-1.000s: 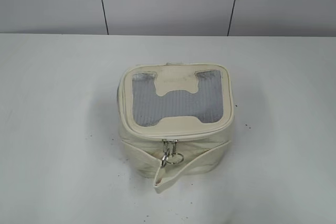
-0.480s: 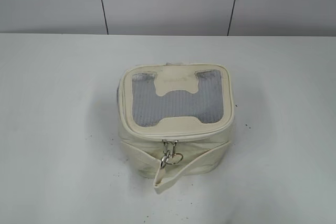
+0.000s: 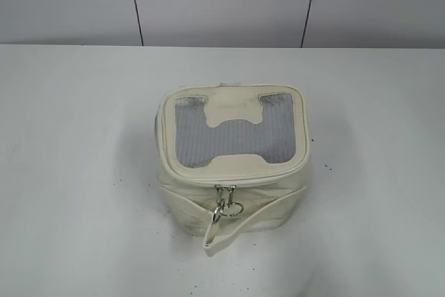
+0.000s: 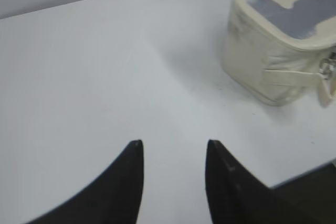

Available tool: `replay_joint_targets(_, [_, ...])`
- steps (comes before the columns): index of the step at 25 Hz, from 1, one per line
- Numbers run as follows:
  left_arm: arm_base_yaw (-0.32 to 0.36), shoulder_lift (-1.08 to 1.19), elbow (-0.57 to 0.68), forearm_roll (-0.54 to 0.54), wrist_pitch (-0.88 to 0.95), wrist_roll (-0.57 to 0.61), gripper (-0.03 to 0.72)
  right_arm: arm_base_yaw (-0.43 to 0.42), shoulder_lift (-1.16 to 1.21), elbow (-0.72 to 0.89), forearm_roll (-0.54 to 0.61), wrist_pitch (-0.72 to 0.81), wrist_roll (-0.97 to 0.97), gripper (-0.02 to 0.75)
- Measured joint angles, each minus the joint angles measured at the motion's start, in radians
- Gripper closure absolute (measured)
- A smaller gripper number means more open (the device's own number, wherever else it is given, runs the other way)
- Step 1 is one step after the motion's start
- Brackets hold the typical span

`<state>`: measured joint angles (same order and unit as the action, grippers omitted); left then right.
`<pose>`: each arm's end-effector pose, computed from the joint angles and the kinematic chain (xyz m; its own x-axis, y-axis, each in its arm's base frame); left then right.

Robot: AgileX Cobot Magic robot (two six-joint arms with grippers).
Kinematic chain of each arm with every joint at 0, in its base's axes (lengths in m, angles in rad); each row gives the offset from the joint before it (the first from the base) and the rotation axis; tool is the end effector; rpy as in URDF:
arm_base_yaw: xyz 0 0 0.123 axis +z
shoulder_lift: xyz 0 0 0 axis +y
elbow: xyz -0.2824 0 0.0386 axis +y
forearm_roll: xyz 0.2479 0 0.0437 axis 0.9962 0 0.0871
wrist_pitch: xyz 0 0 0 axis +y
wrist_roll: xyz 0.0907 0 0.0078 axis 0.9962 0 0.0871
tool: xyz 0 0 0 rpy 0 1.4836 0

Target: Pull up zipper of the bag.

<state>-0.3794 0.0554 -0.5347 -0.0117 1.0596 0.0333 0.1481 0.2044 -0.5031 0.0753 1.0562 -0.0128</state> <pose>-0.0002 -0.0009 0.2871 -0.4291 0.2008 -0.8807 0.3907 0.9203 0.0195 0.0254 0.0098 0.2764 -0.6181 -0.0677 -0.7832 -0.1831 0.9813 0.0597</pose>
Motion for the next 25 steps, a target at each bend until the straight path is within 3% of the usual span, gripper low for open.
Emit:
replay_joint_targets(4, [0.204, -0.035, 0.0, 0.0, 0.0, 0.0, 0.384, -0.094, -0.067, 0.0, 0.001, -0.002, 0.0, 0.175])
replay_joint_targets(7, [0.283, -0.062, 0.001, 0.001, 0.004, 0.0, 0.384, -0.114, -0.135, 0.0, 0.002, -0.003, 0.0, 0.175])
replay_joint_targets(25, [0.301, -0.062, 0.001, 0.0, 0.004, 0.0, 0.384, -0.115, -0.213, 0.002, 0.005, -0.004, 0.0, 0.175])
